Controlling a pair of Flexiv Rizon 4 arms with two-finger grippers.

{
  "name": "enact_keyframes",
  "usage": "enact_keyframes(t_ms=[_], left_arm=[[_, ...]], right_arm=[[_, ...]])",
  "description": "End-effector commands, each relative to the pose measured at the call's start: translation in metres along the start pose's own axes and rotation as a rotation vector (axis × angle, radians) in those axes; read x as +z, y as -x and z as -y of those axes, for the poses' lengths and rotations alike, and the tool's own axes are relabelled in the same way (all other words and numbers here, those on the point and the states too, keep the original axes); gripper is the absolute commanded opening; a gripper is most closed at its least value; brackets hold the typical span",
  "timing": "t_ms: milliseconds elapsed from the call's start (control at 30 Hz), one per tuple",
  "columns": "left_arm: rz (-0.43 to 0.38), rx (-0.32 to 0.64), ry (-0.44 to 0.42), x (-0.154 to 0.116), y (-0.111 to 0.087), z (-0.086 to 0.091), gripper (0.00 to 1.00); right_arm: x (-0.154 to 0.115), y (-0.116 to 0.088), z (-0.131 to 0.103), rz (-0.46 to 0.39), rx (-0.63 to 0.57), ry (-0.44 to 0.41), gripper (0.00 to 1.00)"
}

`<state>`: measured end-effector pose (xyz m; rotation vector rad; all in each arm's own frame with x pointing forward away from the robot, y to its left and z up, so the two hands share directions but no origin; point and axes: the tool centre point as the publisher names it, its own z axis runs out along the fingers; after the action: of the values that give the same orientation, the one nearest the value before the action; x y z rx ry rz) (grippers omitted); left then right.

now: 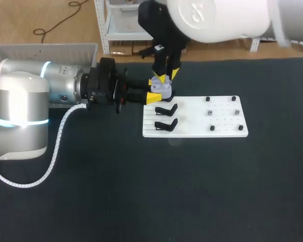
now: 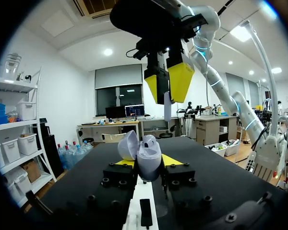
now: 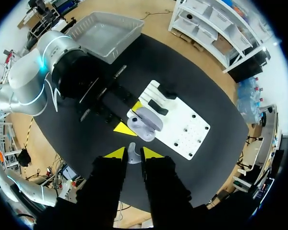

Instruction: Pick up each earbud case from the left stands, insert the matching earbuds, close the lid, and place the case in the box.

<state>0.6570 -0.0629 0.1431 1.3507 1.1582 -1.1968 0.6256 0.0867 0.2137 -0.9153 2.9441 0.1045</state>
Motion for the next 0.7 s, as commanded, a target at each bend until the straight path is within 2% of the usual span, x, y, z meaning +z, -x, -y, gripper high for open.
enact_keyframes(t_ms=[33, 700], left_arm=[[0.000, 0.002, 0.004, 0.000, 0.000, 0.001, 0.00], [0.000, 0.002, 0.004, 0.000, 0.000, 0.001, 0.00]], right_arm=[[0.005, 0.007, -0.004, -0.005, -0.007, 0.004, 0.00], [0.022, 0.010, -0.006, -0.004, 0.041, -0.041, 0.00]])
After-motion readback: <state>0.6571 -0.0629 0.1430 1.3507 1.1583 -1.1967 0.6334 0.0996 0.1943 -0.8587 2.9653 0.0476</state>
